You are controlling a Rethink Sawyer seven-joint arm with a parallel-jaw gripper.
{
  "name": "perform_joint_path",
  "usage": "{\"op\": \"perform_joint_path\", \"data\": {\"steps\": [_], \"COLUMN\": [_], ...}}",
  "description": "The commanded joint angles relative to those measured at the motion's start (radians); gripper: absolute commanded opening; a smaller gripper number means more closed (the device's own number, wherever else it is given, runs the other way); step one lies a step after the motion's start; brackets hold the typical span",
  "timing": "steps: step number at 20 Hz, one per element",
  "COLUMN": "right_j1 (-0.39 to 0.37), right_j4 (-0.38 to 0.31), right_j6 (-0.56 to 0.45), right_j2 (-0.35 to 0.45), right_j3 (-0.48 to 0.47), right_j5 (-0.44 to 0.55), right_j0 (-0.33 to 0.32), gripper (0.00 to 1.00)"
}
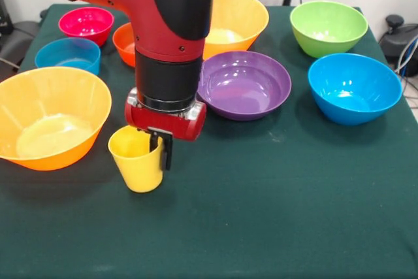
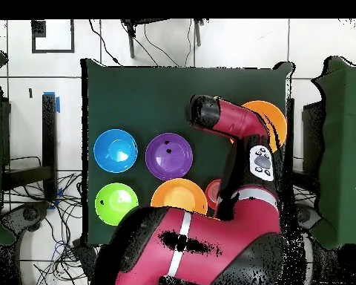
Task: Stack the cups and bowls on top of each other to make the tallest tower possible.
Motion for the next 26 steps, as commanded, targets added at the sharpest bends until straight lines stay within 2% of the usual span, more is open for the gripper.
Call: {"op": "perform_joint_path", "data": {"steps": [1, 7, 15, 16, 21, 26], "right_j1": [0.035, 0.058, 0.059, 0.059, 0.060, 0.012], "right_j4": [0.040, 0.076, 0.088, 0.079, 0.071, 0.090], "right_j6": [0.175, 0.172, 0.155, 0.137, 0.126, 0.123], "right_j2": [0.023, 0.045, 0.021, 0.022, 0.010, 0.039], "right_j3": [-0.095, -0.075, -0.089, -0.090, -0.104, -0.041], "right_j5": [0.134, 0.157, 0.200, 0.179, 0.210, 0.214], "right_j0": [0.059, 0.054, 0.069, 0.068, 0.073, 0.052], "gripper": [0.00, 0.00, 0.00, 1.00, 1.00, 1.00]}}
